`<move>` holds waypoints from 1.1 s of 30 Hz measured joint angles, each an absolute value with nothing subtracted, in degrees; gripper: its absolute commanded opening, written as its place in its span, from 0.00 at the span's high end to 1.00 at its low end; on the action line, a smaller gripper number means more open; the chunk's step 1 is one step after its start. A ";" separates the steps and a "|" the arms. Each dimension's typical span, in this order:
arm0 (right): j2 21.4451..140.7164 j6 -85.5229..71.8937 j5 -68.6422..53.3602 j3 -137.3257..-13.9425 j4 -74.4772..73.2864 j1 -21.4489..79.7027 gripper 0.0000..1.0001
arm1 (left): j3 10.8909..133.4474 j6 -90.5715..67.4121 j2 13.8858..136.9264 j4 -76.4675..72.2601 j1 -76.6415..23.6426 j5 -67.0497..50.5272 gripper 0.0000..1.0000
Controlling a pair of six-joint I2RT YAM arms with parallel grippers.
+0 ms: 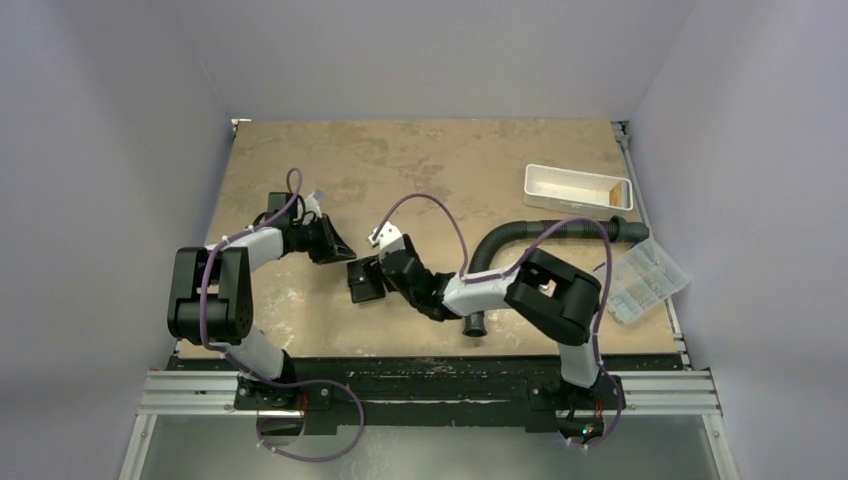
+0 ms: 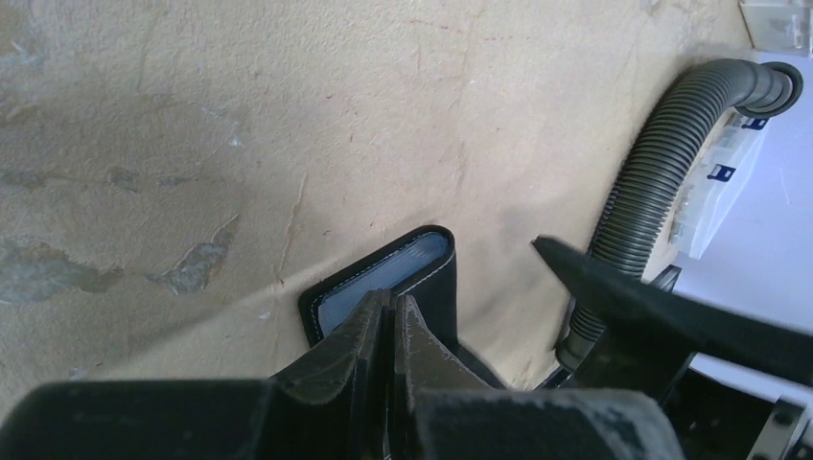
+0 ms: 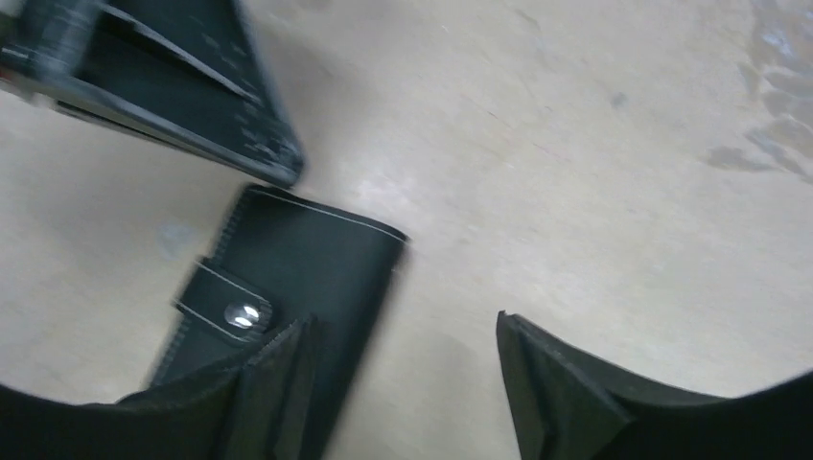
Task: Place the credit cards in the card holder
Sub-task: Close the card holder at the center of the board, then move the card holder to the center of the board.
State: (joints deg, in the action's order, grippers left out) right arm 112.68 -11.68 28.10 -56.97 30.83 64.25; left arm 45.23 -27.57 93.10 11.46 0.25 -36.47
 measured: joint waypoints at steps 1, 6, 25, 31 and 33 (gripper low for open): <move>111.31 -12.12 26.83 -57.60 26.63 63.26 0.19 | 45.28 -27.57 92.75 11.49 0.25 -36.47 0.90; 106.54 -13.98 21.43 -62.43 12.29 60.05 0.10 | 47.35 -27.64 91.68 12.03 0.25 -36.67 0.63; 93.03 -31.09 -21.34 -56.58 4.36 41.06 0.01 | 37.56 -31.62 71.48 20.99 -7.51 -24.14 0.11; 92.36 -32.32 -27.70 -52.60 4.56 38.98 0.01 | 34.61 -35.20 71.16 19.73 -10.24 -18.00 0.42; 90.87 -32.56 -28.49 -52.36 4.16 37.98 0.01 | 32.97 -36.64 73.01 16.29 -11.22 -18.37 0.53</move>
State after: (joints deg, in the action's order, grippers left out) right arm 90.87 -32.56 -28.49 -52.36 4.16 37.98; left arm 32.97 -36.64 73.01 16.29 -11.22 -18.37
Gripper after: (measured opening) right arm 0.987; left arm 0.627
